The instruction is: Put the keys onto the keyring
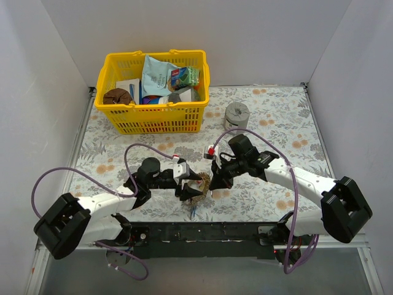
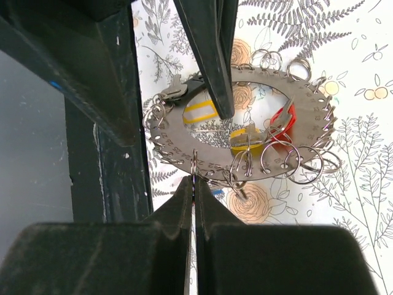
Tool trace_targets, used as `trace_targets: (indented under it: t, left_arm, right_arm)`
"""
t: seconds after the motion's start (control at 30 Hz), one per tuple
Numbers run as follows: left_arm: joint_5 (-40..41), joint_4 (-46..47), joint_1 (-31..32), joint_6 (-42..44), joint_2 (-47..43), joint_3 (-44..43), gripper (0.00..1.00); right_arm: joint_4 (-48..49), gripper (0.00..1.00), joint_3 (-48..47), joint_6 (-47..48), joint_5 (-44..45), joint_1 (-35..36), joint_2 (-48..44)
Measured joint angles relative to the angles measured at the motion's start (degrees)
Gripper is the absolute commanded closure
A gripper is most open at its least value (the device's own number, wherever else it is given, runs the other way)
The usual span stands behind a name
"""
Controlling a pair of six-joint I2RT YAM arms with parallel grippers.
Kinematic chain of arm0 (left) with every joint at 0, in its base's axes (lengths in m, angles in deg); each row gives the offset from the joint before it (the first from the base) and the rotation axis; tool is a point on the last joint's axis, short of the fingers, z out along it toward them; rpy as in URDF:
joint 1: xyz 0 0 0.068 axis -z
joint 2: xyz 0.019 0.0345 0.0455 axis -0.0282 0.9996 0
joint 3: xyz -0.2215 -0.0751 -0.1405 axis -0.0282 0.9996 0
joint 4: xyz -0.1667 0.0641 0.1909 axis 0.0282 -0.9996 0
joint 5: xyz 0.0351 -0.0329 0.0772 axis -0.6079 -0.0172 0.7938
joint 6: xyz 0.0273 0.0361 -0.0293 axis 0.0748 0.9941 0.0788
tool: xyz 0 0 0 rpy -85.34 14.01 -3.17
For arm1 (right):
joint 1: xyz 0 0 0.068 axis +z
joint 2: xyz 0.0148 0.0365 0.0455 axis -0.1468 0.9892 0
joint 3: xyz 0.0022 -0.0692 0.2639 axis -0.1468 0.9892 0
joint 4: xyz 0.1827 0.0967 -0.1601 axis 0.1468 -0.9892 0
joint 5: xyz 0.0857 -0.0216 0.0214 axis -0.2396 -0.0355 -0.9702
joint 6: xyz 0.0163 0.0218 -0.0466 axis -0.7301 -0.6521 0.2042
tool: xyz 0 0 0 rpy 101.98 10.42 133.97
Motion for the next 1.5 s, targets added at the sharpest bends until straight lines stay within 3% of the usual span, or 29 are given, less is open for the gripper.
trace_targets:
  t: [0.33,0.43,0.93,1.2,1.5]
  left_arm:
    - [-6.3,0.7,0.0,2.7,9.1,-3.7,0.64]
    - [-7.4,1.0,0.0,3.2,10.0,-4.9,0.74]
    - [-12.4,1.6,0.0,3.9,12.6,-6.4,0.74]
    - [-13.2,0.5,0.0,5.0,12.7,-7.3,0.85]
    - [-13.7,-0.6,0.0,5.6,12.8,-7.7,0.79]
  right_arm:
    - [-3.6,0.99,-0.1,4.6,2.7,1.6,-0.5]
    - [-4.8,0.99,-0.8,5.4,3.5,2.2,-0.2]
    - [-4.6,0.99,-1.6,6.2,3.1,2.5,0.0]
    - [-4.6,0.99,-1.9,6.4,2.3,2.5,0.0]
    - [-4.5,0.99,-2.0,6.4,2.4,2.5,-0.1]
